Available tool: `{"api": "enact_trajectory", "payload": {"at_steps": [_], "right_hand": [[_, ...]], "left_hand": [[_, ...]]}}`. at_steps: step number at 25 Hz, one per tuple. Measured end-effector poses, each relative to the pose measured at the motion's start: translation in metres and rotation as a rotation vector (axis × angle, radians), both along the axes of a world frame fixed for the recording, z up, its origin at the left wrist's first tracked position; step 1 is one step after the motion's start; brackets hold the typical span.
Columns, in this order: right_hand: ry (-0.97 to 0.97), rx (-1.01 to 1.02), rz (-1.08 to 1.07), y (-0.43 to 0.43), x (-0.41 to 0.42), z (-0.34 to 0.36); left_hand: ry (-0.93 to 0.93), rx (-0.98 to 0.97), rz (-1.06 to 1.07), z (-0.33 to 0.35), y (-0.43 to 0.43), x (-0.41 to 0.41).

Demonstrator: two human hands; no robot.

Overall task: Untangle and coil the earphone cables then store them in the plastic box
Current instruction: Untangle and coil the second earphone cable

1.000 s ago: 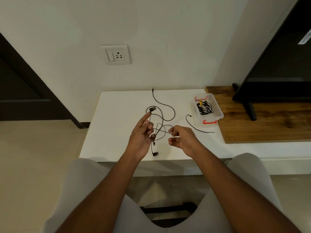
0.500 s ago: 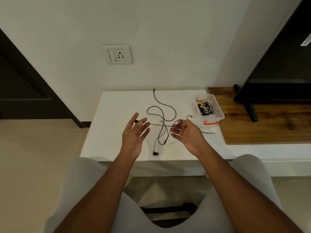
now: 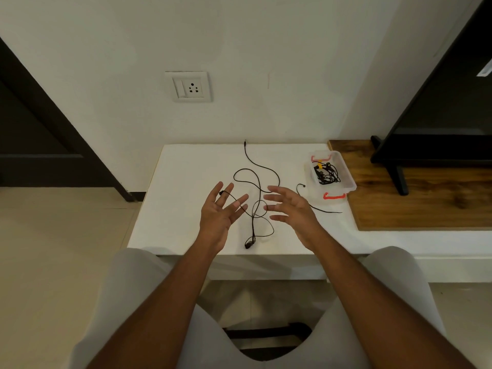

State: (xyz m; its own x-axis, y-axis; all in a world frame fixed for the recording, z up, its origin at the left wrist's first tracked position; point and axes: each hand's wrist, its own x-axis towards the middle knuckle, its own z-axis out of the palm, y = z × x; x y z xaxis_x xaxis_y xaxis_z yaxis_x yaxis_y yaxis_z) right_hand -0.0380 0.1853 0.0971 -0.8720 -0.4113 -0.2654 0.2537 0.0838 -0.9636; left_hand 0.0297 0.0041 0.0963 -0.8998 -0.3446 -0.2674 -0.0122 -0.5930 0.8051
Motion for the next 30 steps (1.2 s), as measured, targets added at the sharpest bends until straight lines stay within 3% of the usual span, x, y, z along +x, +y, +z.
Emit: {"api": "enact_trajectory", "payload": {"at_steps": [4,7,12,15,16,17,19,20,21,23,25,30], "right_hand": [[-0.174,0.274,-0.227,-0.014,0.018,-0.019],[-0.149,0.358,-0.058,-0.024,0.027,-0.019],[-0.114,0.311,0.178,-0.023,0.024,-0.015],[-0.031,0.262,0.178,-0.010,0.017,-0.004],[0.016,0.262,0.170,-0.007,0.014,0.003],[0.072,0.271,0.162,-0.004,0.012,0.011],[0.194,0.306,0.169,-0.003,0.008,0.028],[0.268,0.339,0.195,-0.003,0.007,0.036],[0.351,0.381,0.235,-0.003,0.006,0.044],[0.519,0.468,0.314,-0.003,0.006,0.060],[0.637,0.496,0.332,-0.003,0.006,0.078],[0.765,0.487,0.282,0.009,-0.008,0.122]], "left_hand": [[0.025,0.086,0.021,0.000,-0.001,0.000],[0.034,0.106,0.036,-0.001,-0.003,0.000],[0.059,0.113,0.140,0.002,-0.014,0.001],[-0.086,0.072,0.267,-0.009,-0.038,0.000],[-0.214,-0.054,0.244,-0.014,-0.045,0.002],[-0.394,-0.319,0.142,-0.016,-0.049,0.005],[-0.684,-1.073,-0.207,-0.020,-0.045,0.011],[-0.686,-1.357,-0.283,-0.016,-0.039,0.011],[-0.546,-1.438,-0.263,-0.008,-0.031,0.009],[-0.120,-1.036,-0.243,0.016,-0.008,0.008],[0.120,-0.654,-0.377,0.035,0.013,0.008],[0.111,-0.479,-0.381,0.046,0.016,0.013]]}}
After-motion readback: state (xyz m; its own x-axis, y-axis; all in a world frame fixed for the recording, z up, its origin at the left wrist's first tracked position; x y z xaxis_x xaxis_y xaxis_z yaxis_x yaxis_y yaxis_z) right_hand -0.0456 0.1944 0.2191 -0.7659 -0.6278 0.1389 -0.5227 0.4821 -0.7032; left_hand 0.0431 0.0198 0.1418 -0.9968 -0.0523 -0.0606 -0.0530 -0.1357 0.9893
